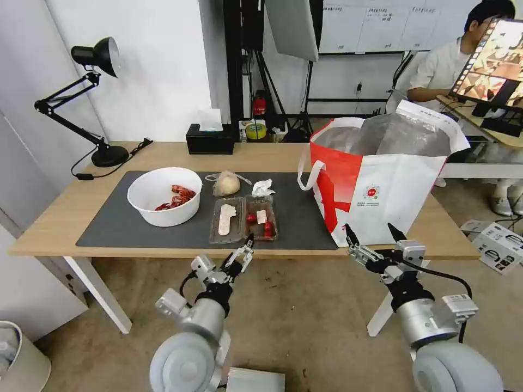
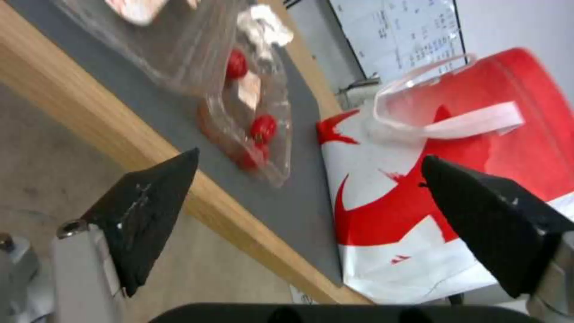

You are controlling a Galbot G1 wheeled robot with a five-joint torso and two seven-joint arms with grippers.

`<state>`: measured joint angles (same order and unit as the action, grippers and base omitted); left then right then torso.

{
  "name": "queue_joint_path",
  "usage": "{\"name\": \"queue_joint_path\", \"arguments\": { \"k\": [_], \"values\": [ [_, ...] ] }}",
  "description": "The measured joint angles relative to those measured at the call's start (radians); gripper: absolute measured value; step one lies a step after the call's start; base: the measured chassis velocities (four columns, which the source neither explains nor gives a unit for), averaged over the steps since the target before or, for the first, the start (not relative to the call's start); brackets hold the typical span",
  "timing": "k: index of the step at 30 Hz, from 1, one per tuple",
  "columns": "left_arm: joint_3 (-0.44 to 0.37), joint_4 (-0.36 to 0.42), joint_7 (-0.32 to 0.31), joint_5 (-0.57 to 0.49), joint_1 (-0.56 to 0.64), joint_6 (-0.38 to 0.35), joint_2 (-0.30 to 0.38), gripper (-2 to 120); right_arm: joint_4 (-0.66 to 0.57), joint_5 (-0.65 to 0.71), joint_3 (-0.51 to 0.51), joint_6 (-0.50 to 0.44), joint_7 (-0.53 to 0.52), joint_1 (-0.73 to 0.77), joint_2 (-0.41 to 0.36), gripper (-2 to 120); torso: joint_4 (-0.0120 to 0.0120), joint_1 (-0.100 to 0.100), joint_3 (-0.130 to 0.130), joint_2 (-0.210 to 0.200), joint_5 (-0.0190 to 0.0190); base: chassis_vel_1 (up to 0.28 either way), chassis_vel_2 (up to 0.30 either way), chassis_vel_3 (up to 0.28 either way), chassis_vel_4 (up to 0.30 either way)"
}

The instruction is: Pick up the trash from the table and place it into the takeout bag.

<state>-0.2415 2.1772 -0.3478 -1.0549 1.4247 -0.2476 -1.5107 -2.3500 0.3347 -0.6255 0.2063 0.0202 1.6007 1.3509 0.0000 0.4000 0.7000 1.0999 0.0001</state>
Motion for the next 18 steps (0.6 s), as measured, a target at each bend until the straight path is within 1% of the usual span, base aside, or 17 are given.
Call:
{"name": "queue_joint_path", "arguments": {
  "k": [1,2,7,10,18],
  "values": [
    [0.0,0.0,0.0,0.0,0.0,0.0,0.0,100,0.0,0.0,0.0,0.0,0.0,0.0,0.0,100,0.0,0.0,0.0,0.0,0.0,0.0,0.0,0.0,0.0],
    [0.01,-0.036,0.0,-0.004,-0.027,0.002,-0.003,100,-0.002,0.0,-0.004,0.0,0.0,0.003,0.0,100,0.0,0.0,0.0,0.0,0.0,0.0,0.0,0.0,0.0],
    [0.016,-0.092,0.0,-0.018,-0.082,0.007,-0.008,100,-0.007,0.001,-0.014,0.0,-0.001,0.008,-0.002,100,0.0,0.0,0.0,0.0,0.0,0.0,0.0,0.0,0.0],
    [0.016,-0.094,0.0,-0.02,-0.085,0.007,-0.008,100,-0.007,0.001,-0.014,0.0,-0.001,0.008,-0.002,100,0.0,0.0,0.0,0.0,0.0,0.0,0.0,0.0,0.0],
    [0.01,-0.139,-0.007,-0.034,-0.14,0.012,-0.005,100,-0.014,0.003,-0.025,0.0,-0.003,0.015,-0.004,100,0.0,0.0,0.0,0.0,0.0,0.0,0.0,0.0,0.0]
  ]
}}
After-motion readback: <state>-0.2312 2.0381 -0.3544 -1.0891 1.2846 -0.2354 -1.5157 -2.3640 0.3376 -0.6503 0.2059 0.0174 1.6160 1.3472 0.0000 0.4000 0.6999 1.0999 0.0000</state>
